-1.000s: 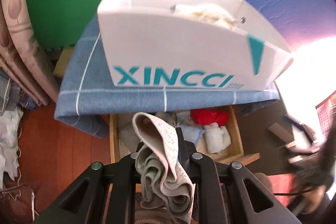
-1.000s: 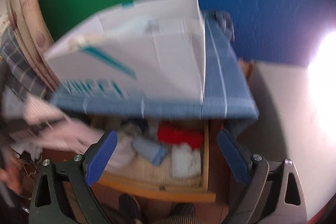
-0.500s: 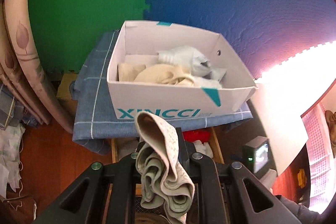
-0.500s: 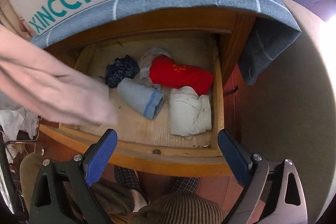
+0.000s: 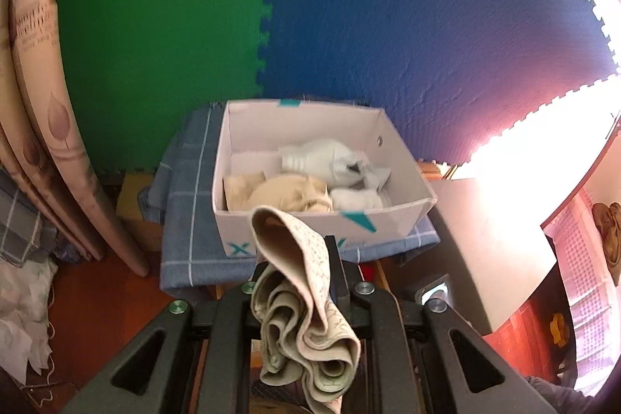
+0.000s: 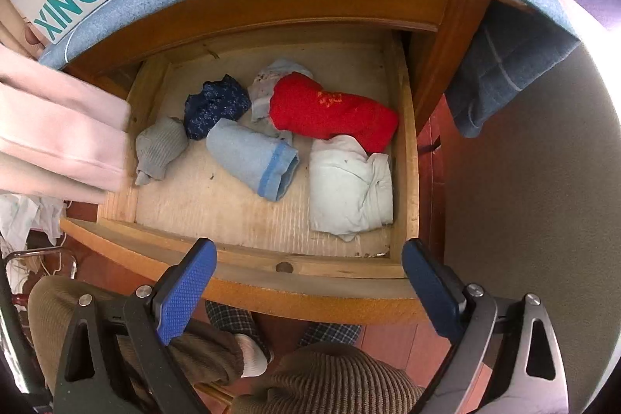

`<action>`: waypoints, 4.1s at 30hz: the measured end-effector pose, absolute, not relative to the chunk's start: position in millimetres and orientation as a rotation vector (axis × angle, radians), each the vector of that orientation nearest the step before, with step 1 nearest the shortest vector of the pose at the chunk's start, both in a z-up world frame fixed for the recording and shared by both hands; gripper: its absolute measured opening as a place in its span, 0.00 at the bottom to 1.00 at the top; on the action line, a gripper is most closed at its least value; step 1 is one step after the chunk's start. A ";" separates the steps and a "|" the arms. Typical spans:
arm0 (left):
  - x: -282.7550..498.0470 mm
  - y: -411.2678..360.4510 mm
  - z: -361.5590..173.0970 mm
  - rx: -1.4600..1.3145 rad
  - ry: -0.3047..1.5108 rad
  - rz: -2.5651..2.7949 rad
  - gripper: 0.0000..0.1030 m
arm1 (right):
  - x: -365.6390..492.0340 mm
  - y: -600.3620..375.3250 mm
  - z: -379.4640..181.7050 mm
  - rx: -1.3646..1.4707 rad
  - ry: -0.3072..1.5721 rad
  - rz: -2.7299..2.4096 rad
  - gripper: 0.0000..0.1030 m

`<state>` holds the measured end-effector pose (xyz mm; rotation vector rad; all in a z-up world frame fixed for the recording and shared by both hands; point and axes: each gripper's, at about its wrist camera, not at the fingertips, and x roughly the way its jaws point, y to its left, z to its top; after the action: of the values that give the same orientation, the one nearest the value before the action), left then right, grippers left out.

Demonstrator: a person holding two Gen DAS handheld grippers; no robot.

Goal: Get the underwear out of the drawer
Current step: 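Lift the grey patterned underwear out of the drawer up toward the box, then lower the grey underwear into the white box and open the left tool, then withdraw the left tool from the box back toward the drawer, then reach into the drawer and grasp the white folded underwear with the right tool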

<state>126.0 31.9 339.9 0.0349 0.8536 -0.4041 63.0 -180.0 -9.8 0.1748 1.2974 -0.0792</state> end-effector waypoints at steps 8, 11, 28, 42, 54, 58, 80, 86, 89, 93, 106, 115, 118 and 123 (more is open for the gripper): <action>120.3 43.4 418.6 0.039 0.740 -0.398 0.15 | 62.6 -179.7 -11.1 0.177 1.303 -0.073 0.93; 120.0 44.8 452.2 0.052 0.682 -0.377 0.15 | 62.3 -180.4 -11.3 0.188 1.301 -0.070 0.93; 166.2 2.4 532.9 0.138 0.484 -0.351 0.15 | 59.2 -184.6 -8.0 0.245 1.277 -0.062 0.93; 245.6 -36.4 443.3 0.161 0.582 -0.346 0.15 | 59.1 -190.6 -10.4 0.304 1.280 -0.045 0.93; 310.5 -53.1 293.6 0.149 0.892 -0.337 0.15 | 59.5 -189.1 -12.4 0.303 1.284 -0.041 0.93; 315.7 -59.6 264.2 0.156 0.952 -0.309 0.15 | 59.4 -189.5 -13.3 0.315 1.284 -0.036 0.93; 295.8 -44.2 251.4 0.152 0.949 -0.274 0.37 | 61.0 -184.9 -16.4 0.277 1.300 -0.049 0.93; 263.5 -22.4 283.9 0.136 0.863 -0.273 0.39 | 60.6 -181.7 -14.6 0.248 1.294 -0.054 0.93; 243.4 -7.6 292.7 0.133 0.829 -0.255 0.49 | 60.6 -180.6 -13.4 0.236 1.290 -0.057 0.93; 215.3 13.2 288.6 0.143 0.808 -0.214 0.51 | 61.0 -179.9 -12.3 0.225 1.291 -0.057 0.92; 161.4 68.6 187.8 0.145 0.929 -0.078 0.51 | 95.3 -178.8 -18.1 0.119 1.396 -0.028 0.77; 157.3 76.3 101.0 0.046 1.106 -0.049 0.51 | 114.9 -170.6 -57.2 0.023 1.546 -0.020 0.60; 158.9 74.4 84.0 0.045 1.143 -0.048 0.51 | 121.6 -170.3 -71.0 0.012 1.604 -0.038 0.60; 160.4 72.5 72.2 0.045 1.165 -0.051 0.51 | 133.5 -170.0 -93.6 -0.049 1.686 -0.068 0.60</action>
<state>160.4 72.5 72.2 0.0448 1.1654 -0.0514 133.5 -170.0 -93.6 -0.0488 1.6862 -0.0679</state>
